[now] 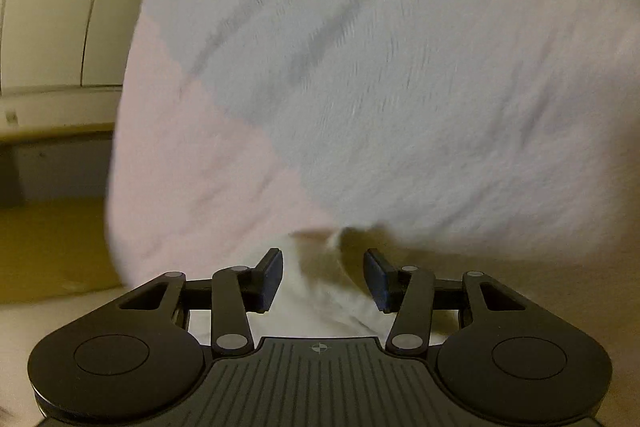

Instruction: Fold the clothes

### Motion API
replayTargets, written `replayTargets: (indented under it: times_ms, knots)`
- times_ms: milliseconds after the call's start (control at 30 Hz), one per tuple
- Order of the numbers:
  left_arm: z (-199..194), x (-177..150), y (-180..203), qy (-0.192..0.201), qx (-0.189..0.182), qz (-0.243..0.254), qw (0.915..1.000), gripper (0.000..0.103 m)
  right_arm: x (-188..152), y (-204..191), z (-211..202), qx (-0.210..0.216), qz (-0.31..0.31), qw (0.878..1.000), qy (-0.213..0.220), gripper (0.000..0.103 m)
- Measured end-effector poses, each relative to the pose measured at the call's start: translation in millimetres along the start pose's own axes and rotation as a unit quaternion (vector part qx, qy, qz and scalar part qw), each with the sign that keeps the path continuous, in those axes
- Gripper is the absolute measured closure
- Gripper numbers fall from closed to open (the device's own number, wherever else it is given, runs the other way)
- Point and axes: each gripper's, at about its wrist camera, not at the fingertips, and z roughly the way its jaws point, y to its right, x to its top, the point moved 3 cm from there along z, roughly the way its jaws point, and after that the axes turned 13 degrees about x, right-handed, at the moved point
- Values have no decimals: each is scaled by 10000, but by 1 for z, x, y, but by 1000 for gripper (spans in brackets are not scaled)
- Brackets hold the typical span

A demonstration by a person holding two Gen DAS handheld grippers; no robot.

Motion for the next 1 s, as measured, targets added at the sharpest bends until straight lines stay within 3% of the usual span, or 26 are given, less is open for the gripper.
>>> replayTargets:
  times_ms: [33, 100, 133, 233, 333, 500, 567, 667, 733, 833, 867, 933, 1000]
  knots:
    - [1, -2, 0, -15, 10, 2, 10000, 97, 0, -1, -4, 54, -57, 9999, 148, 68]
    - [2, -6, -1, -47, 31, -5, 10000, 97, 0, -4, -13, 163, -172, 9987, 445, 75]
    - [3, -7, -1, -58, 43, -17, 10000, 97, 0, -5, -17, 217, -229, 9977, 593, 92]
    - [4, -11, -1, -68, 61, -43, 9999, 98, 1, -9, -31, 380, -401, 9931, 1036, 102]
    - [-3, -6, -2, 142, -61, -60, 9999, 98, 1, -13, -44, 542, -571, 9859, 1477, 102]
    - [-22, 20, -11, 1000, -350, -396, 9936, 98, 1, -20, -67, 808, -852, 9684, 2202, 103]
    - [-17, 25, -3, 1088, -277, -161, 9935, 98, 6, -14, -63, 683, -759, 9688, 2257, 103]
    - [6, 17, 21, 857, 97, 677, 9940, 97, 15, 6, -46, 236, -338, 9747, 2196, 102]
    - [18, 8, 27, 597, 300, 1006, 9927, 95, 18, 19, -35, -28, 20, 9760, 2179, 82]
    - [18, -7, 17, 323, 358, 873, 9950, 89, 17, 20, -30, -160, 108, 9763, 2156, 65]
    - [15, -12, 11, 165, 332, 744, 9965, 87, 15, 16, -32, -311, -19, 9769, 2116, 62]
    - [4, -18, 0, -64, 307, 567, 9979, 86, 13, 2, -37, -796, -379, 9764, 1971, 46]
    - [-11, -19, -5, -126, 308, 568, 9978, 82, 10, -15, -40, -1436, -882, 9700, 1752, 42]
